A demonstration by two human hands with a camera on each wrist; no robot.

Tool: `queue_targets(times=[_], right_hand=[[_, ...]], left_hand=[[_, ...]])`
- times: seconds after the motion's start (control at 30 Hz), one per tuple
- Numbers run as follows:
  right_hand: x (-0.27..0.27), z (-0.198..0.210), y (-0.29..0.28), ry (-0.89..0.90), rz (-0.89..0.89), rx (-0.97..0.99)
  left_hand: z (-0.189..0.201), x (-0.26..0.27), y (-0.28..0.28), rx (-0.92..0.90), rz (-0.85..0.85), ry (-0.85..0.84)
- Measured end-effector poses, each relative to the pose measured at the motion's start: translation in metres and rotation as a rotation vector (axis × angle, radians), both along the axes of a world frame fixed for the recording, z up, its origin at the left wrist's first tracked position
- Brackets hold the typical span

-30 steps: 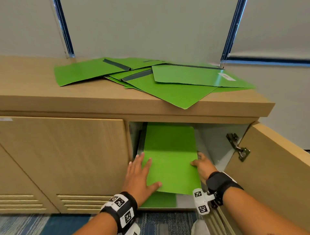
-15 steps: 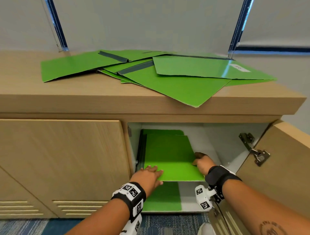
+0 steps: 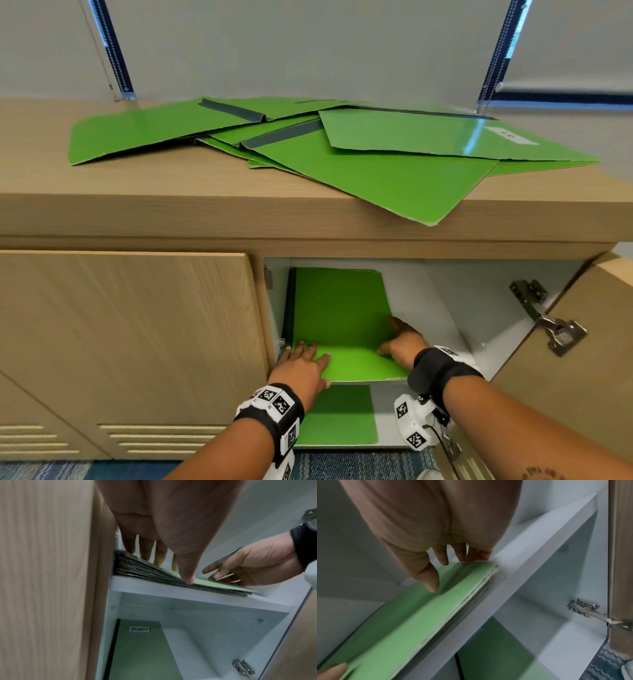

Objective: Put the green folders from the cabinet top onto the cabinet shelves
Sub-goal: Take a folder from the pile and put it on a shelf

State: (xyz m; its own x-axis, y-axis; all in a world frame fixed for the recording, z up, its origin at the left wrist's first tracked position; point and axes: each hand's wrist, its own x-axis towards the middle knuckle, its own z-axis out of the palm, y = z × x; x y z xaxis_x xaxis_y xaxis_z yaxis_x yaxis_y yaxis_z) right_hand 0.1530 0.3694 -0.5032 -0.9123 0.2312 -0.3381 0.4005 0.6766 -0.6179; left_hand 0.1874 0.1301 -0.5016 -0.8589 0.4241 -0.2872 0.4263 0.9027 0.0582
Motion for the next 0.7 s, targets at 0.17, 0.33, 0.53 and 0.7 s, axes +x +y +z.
queue_targets(times=[0.17,0.33,0.53,0.7], right_hand=[[0.003,-0.003,-0.007,-0.016,0.066,0.132],[0.012,0.024,-0.011,0.053,0.045,0.150],[0.038,0.095,-0.029,0.385,0.077,-0.106],[0.082,0.172,-0.048,0.518,0.234,-0.213]], left_hand=[[0.005,0.010,-0.002,0.054,-0.004,0.139],[0.044,0.024,0.000,0.177,-0.024,0.225],[0.117,0.043,0.006,0.377,-0.052,0.409],[0.187,0.064,0.012,0.447,-0.106,0.583]])
